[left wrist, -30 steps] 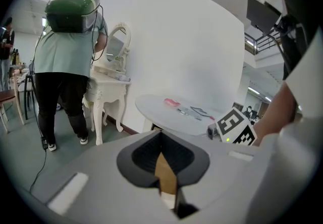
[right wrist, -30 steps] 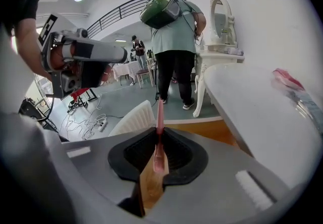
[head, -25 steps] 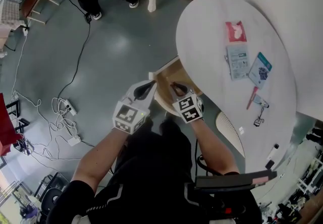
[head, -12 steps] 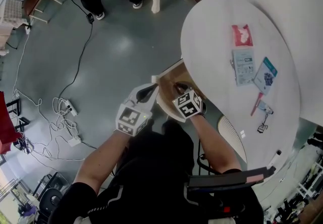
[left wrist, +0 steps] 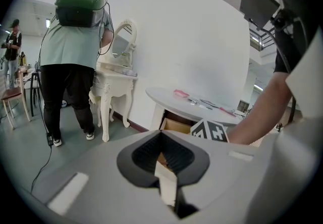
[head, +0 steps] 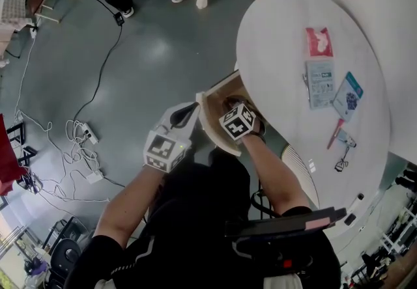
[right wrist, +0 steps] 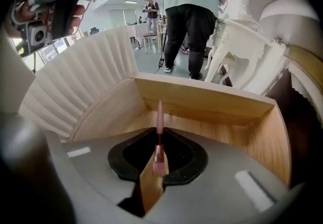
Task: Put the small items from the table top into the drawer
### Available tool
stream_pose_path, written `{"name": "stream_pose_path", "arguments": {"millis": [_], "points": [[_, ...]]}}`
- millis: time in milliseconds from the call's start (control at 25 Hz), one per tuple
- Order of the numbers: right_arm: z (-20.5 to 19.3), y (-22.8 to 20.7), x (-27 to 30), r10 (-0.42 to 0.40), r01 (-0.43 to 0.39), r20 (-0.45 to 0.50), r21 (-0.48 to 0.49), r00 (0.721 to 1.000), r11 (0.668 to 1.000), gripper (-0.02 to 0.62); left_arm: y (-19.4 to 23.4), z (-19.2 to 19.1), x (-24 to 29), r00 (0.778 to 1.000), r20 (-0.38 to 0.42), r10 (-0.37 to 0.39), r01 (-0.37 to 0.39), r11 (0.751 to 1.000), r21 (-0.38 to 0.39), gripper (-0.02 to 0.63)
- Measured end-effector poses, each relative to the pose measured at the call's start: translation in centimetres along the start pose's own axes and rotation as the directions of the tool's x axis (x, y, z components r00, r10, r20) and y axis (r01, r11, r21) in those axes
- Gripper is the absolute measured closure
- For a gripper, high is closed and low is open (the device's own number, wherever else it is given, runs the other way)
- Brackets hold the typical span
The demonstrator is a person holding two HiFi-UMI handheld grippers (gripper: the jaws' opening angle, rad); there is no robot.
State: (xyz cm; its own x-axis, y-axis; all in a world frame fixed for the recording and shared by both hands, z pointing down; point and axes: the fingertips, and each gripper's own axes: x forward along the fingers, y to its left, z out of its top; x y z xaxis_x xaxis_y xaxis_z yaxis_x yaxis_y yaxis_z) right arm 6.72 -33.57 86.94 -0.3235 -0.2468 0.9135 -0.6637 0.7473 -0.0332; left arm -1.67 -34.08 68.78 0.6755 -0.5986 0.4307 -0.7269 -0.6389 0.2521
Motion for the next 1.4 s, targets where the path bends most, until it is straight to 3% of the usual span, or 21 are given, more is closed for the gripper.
{"name": "stream_pose_path", "arguments": {"millis": [640,960,1120,1400], "points": [[-2.4,-1.3,4.2,0.024,-0.018,-0.149,0.043,0.989,0.999,0.545,0.2,0.1,-1.1,1.0,0.003,-0.027,0.027,1.0,0.007,0.606],[-2.4,-1.2,4.4,0.025,-0.019,-0.153,0.038,0.988,0.999,0.54,0.1,0.4,-1.8,1.0,0.01,-0.026,0.026,1.0,0.004,0.606],[-2.5,-0.5,4.0,0.032,-0.029,-0.147,0.028,0.989,0.999,0.46,0.0,1.1,-2.7,1.0,0.016,-0.014,0.014,1.0,0.003,0.606],[-0.5,1.1,1.2,0.031,-0.03,-0.085,0.013,0.996,0.999,0.456,-0.6,3.6,-4.6,0.999,0.047,0.007,-0.008,1.0,0.025,0.606]]}}
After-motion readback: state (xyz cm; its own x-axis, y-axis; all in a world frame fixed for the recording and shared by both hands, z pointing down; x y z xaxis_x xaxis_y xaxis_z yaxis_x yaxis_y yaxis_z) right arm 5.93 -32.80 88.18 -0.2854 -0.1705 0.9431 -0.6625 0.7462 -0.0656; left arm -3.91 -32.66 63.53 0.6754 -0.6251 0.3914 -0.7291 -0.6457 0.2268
